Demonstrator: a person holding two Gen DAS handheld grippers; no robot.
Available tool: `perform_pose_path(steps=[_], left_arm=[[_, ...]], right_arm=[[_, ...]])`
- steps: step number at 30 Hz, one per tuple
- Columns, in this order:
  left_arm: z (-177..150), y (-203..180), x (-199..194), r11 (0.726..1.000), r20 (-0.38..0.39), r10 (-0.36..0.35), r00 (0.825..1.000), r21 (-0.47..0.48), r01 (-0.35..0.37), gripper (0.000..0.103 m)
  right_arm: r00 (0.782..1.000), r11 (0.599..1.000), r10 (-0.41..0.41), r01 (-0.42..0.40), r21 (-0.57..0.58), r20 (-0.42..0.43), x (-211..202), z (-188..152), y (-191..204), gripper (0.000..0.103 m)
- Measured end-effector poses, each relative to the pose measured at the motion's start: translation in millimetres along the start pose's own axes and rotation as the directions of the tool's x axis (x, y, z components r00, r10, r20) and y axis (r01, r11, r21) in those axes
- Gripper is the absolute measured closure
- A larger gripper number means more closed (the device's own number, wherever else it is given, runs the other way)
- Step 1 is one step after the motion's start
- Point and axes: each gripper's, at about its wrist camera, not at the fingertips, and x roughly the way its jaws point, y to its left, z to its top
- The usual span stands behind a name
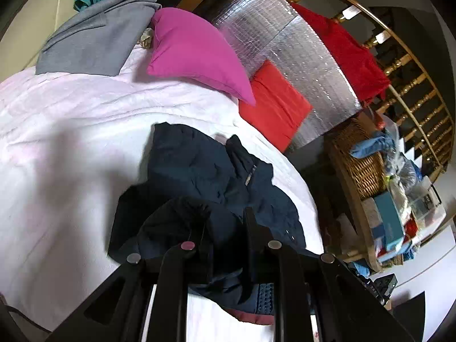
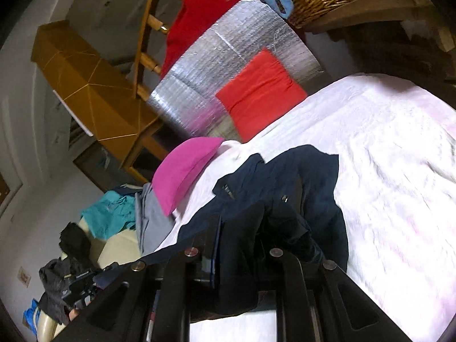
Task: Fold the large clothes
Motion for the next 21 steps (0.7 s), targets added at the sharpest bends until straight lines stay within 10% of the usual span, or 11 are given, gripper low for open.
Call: perform_pose_path(steps=[21], left_arm=[[107.0, 18.9, 180.7, 0.995, -0.08, 0.1, 0.992, -0.017, -0.102, 0.085]], right_arm=[[0.988, 0.988, -0.153, 0.153, 0.033, -0.029, 203.3, 97.8, -53.9, 0.086]])
